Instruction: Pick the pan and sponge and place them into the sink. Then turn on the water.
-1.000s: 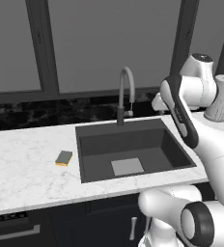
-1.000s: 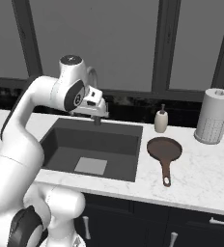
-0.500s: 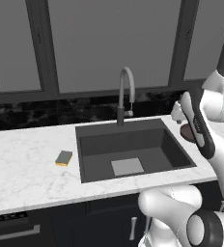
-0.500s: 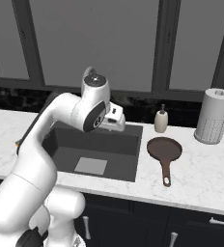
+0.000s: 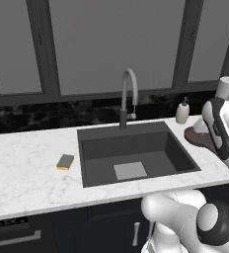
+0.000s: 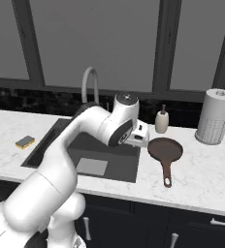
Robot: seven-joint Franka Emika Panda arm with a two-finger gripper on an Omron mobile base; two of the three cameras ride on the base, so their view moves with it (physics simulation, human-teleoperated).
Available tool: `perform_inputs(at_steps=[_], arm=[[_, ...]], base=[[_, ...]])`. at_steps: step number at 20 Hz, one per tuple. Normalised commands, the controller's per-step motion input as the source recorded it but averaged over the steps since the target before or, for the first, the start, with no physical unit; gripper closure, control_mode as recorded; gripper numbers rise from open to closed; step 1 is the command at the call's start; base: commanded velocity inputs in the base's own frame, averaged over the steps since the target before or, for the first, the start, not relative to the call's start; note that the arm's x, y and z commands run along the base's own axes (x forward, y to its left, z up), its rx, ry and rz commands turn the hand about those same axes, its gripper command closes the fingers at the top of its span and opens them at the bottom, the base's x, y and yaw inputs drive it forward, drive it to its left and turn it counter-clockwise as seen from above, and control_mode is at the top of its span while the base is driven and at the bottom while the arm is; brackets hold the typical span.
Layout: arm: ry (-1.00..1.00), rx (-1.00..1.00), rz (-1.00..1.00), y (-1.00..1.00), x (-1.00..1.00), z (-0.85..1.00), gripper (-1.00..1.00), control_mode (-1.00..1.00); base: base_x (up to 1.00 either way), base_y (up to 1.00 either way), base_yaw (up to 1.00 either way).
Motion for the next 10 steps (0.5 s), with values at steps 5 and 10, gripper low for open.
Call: perform_inputs(at_steps=[5, 10], arm=[[0.23, 0.0, 0.0, -0.66, 0.0, -0.5, -1.0, -1.0], [0.14, 0.0, 0.0, -0.53, 0.0, -0.47, -1.0, -1.0]], base=[[0.0, 0.0, 0.0], [0.0, 0.0, 0.0]])
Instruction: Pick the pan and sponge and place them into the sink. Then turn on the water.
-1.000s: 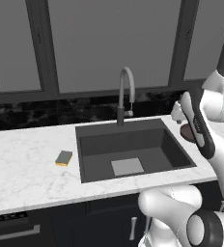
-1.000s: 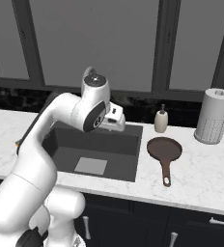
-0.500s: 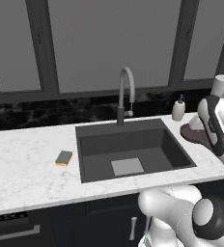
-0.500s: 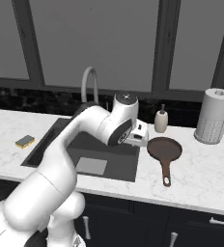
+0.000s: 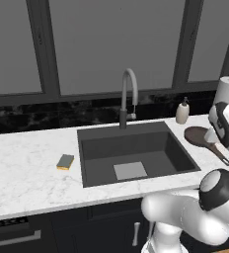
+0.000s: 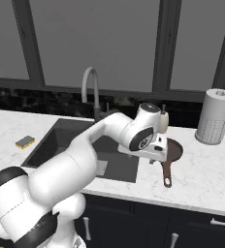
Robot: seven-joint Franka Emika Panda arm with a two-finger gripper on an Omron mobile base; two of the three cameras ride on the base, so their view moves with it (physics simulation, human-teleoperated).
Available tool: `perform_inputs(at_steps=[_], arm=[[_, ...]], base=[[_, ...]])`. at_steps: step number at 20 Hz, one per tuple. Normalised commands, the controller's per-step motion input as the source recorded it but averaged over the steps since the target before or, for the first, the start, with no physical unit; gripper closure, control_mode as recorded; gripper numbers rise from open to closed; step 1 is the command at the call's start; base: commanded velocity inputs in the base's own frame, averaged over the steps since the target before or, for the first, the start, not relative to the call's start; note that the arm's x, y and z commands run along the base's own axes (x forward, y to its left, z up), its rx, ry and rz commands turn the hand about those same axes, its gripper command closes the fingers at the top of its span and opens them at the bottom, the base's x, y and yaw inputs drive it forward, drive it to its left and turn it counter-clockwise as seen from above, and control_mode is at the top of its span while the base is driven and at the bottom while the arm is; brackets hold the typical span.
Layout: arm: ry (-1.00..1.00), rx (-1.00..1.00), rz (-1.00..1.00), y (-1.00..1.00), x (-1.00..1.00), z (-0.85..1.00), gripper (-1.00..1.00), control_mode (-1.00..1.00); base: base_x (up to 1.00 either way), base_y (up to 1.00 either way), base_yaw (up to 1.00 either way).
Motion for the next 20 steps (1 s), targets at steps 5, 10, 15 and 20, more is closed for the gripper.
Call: perform_inputs(at_steps=[5, 10, 15, 20], arm=[[0.08, 0.0, 0.0, -0.52, 0.0, -0.47, -1.0, -1.0], [0.07, 0.0, 0.0, -0.51, 0.0, -0.46, -1.0, -1.0], [0.06, 0.0, 0.0, -0.46, 0.0, -0.37, -1.0, -1.0], [0.01, 0.0, 0.0, -0.37, 0.04, -0.23, -1.0, -1.0]], base=[[0.0, 0.0, 0.0], [0.0, 0.0, 0.0], [0.0, 0.0, 0.0], [0.0, 0.0, 0.0]])
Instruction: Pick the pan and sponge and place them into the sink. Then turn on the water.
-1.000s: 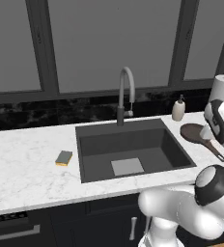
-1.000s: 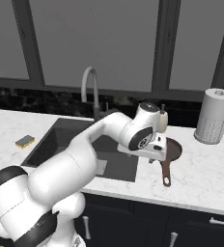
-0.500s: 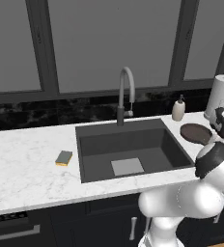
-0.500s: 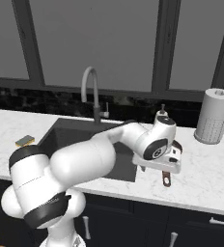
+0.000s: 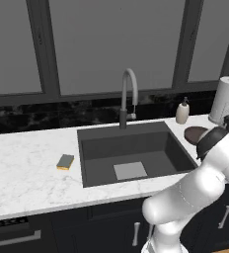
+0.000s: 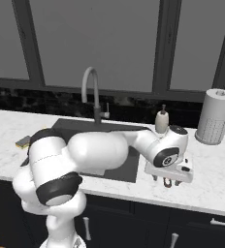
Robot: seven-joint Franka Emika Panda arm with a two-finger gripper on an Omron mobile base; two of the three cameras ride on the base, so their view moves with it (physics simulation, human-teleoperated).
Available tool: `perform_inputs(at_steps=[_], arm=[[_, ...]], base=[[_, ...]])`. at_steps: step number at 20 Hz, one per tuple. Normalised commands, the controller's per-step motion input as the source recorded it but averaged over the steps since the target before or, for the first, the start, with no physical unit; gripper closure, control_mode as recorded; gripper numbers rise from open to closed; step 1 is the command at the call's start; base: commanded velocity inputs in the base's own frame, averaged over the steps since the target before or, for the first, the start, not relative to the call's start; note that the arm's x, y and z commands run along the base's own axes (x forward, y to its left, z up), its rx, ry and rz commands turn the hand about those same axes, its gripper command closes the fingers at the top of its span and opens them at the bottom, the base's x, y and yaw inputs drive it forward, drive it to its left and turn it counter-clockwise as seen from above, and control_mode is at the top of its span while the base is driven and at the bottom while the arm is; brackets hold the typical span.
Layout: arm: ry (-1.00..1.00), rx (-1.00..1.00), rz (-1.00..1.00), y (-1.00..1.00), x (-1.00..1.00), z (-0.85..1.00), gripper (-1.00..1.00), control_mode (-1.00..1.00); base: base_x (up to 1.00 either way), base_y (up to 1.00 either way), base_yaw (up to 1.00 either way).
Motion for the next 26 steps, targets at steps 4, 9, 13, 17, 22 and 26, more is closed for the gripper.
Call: perform_inputs(at_steps=[4, 9, 13, 17, 22, 26], arm=[[0.0, 0.0, 0.04, -0.26, 0.25, -0.26, -1.0, -1.0], [0.03, 0.0, 0.12, -0.01, 0.41, -0.16, -1.0, -1.0], [0.08, 0.0, 0.14, 0.0, 0.49, -0.09, -1.0, -1.0], [0.05, 0.0, 0.15, -0.16, 0.39, -0.36, -1.0, -1.0], [0.05, 0.04, 0.17, -0.45, 0.24, -0.59, -1.0, -1.0], [0.04, 0.07, 0.17, -0.43, 0.16, -0.56, -1.0, -1.0]], base=[[0.0, 0.0, 0.0], [0.0, 0.0, 0.0], [0.0, 0.0, 0.0], [0.0, 0.0, 0.0], [0.0, 0.0, 0.0], [0.0, 0.0, 0.0]])
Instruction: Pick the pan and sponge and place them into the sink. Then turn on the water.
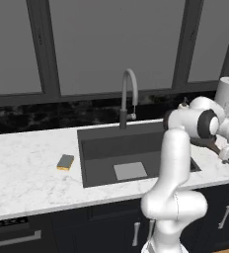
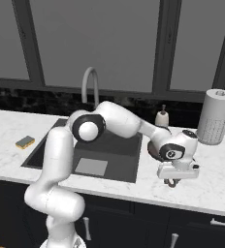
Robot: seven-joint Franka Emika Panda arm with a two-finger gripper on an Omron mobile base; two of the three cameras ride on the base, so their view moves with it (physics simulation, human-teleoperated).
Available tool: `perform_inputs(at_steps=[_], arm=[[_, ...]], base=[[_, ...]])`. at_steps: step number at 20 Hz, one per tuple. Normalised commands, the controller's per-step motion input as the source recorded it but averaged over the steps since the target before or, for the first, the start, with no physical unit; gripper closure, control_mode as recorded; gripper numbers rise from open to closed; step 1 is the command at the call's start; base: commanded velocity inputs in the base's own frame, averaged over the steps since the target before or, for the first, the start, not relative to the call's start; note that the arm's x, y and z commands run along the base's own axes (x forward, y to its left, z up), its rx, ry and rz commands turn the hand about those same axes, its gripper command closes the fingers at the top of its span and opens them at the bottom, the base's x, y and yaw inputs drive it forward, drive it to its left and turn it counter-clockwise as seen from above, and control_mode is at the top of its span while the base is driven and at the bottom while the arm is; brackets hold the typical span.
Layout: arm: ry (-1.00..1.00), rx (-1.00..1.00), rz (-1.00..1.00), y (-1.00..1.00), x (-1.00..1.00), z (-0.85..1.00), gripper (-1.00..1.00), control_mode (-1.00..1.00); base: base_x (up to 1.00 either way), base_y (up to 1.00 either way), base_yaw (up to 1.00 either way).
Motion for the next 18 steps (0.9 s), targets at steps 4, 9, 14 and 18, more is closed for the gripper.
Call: perform_inputs(at_steps=[4, 9, 14, 18], arm=[[0.07, 0.05, 0.13, -0.24, 0.08, -0.53, 1.0, -1.0], [0.02, 0.0, 0.06, 0.0, 0.0, -0.5, 1.0, -1.0], [-0.13, 0.0, 0.06, 0.0, -0.2, -0.03, 1.0, -1.0], [-0.32, 0.0, 0.12, 0.0, -0.64, 0.44, 1.0, -1.0]], base=[[0.0, 0.0, 0.0], [0.0, 0.0, 0.0], [0.0, 0.0, 0.0], [0.0, 0.0, 0.0]])
